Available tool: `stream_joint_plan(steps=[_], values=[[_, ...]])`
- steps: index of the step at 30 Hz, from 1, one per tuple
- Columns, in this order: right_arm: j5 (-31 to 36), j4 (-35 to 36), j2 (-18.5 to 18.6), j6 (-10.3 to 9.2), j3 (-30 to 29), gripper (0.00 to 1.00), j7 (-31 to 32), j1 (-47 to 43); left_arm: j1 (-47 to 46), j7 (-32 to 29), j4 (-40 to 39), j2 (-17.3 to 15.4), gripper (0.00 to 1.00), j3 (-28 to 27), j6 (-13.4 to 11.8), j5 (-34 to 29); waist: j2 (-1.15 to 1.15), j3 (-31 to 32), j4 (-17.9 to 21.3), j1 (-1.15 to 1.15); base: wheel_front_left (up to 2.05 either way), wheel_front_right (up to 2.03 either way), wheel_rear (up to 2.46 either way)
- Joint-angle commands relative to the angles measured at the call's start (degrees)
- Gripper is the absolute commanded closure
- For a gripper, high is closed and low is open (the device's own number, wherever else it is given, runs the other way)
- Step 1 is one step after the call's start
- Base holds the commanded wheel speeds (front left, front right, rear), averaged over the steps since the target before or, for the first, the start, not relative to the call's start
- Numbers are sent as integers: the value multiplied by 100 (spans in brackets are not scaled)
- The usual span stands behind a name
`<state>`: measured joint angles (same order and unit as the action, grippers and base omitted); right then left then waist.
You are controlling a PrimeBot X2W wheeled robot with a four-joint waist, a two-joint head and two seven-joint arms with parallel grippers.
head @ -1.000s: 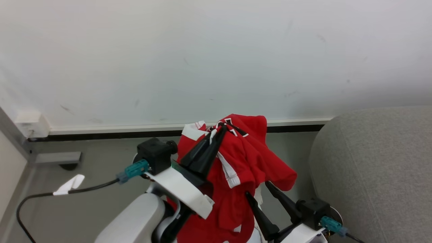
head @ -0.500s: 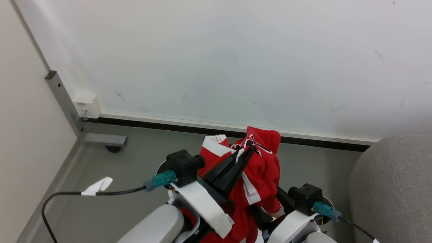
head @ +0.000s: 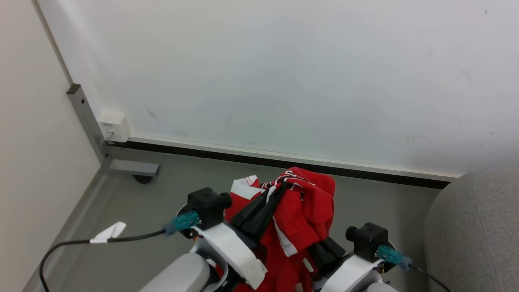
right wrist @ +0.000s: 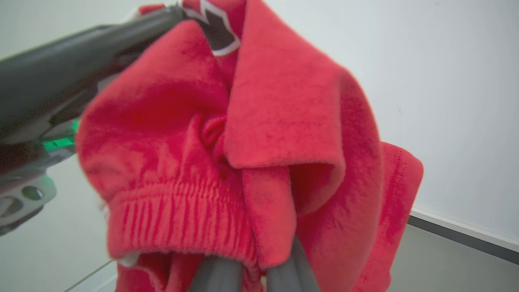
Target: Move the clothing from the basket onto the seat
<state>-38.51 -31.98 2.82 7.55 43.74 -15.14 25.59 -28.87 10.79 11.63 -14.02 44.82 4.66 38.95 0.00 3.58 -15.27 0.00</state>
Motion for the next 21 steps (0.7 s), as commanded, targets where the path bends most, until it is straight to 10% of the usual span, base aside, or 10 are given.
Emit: stream_joint_plan(steps=[1, 6, 8, 9, 21], values=[[66, 160, 41, -12, -128, 100, -2, -228, 127, 65, 57, -60, 100, -37, -18, 47, 0, -10, 78, 0, 0, 0, 0], [257, 430, 124, -12, -387, 100, -1, -497, 221, 177, 120, -113, 100, -87, -55, 22, 0, -51, 229, 0, 0, 0, 0], [327, 527, 161, -12, -498, 100, -2, -560, 243, 212, 116, -124, 18, -100, -54, 39, 0, -86, 293, 0, 0, 0, 0], [367, 568, 178, -12, -568, 100, -2, -571, 239, 212, 91, -128, 0, -77, -19, 35, 0, -102, 324, 0, 0, 0, 0], [695, 893, 443, -12, -1649, 100, -3, -562, 409, 344, -212, -405, 0, 341, 234, -37, 0, -285, 1057, 0, 0, 0, 0]])
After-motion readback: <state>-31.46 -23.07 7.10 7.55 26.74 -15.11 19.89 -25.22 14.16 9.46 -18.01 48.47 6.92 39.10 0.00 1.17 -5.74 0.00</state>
